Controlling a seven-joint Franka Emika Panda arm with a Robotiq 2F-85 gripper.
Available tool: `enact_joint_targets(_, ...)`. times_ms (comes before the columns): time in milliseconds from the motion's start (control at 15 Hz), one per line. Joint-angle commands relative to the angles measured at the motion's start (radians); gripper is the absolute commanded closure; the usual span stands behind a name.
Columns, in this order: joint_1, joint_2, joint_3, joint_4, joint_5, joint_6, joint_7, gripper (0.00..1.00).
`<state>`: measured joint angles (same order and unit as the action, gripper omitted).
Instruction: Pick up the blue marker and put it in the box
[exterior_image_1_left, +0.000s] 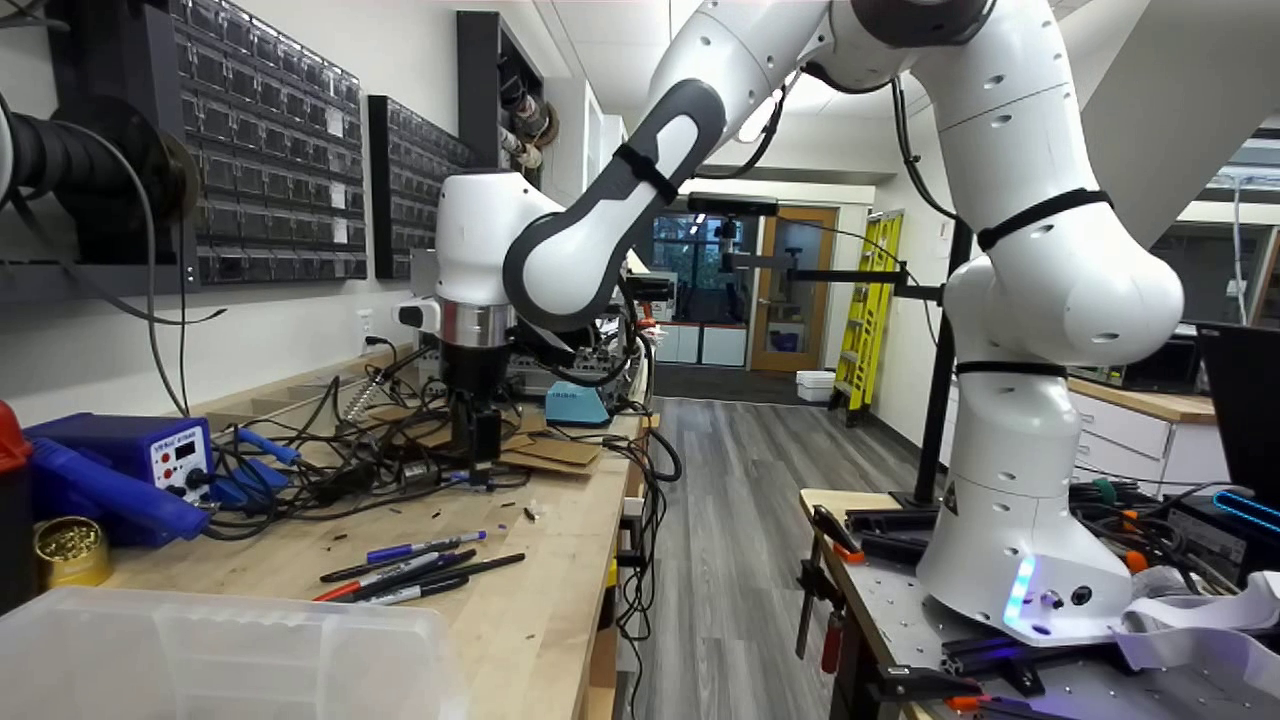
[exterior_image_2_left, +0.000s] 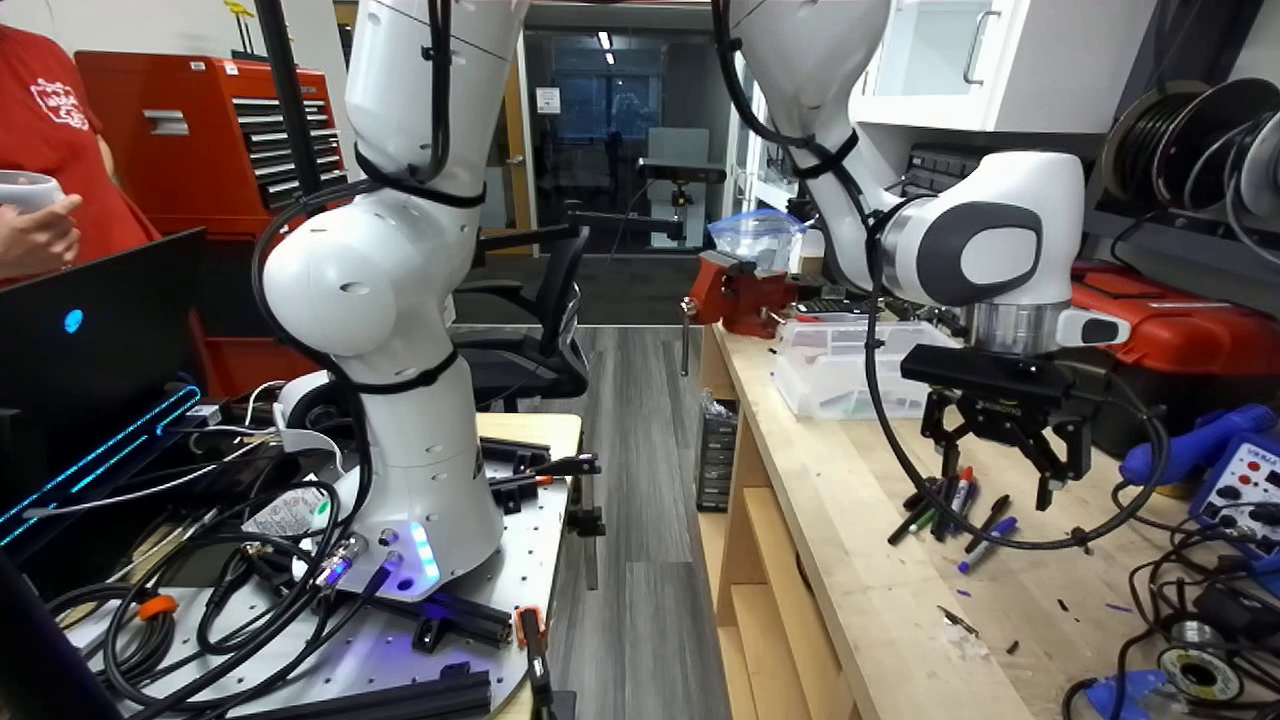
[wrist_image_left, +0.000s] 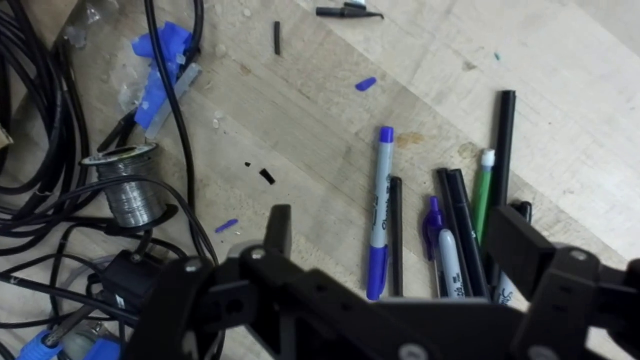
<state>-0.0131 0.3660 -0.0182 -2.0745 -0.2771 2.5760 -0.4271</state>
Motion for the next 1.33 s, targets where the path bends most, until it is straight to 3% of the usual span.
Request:
enact_joint_targets(0,-0.025,0.054,0.000,0.038,-0.029,0.027,-0.024,0.00)
enact_joint_targets(600,-0.027,0.146,-0.002,0.096,-0.073,0.035,-0.052,0.00)
enact_joint_targets(1267,-0.039,0.186,0.008,0.071,-0.079,0.099,-0.069,0.00)
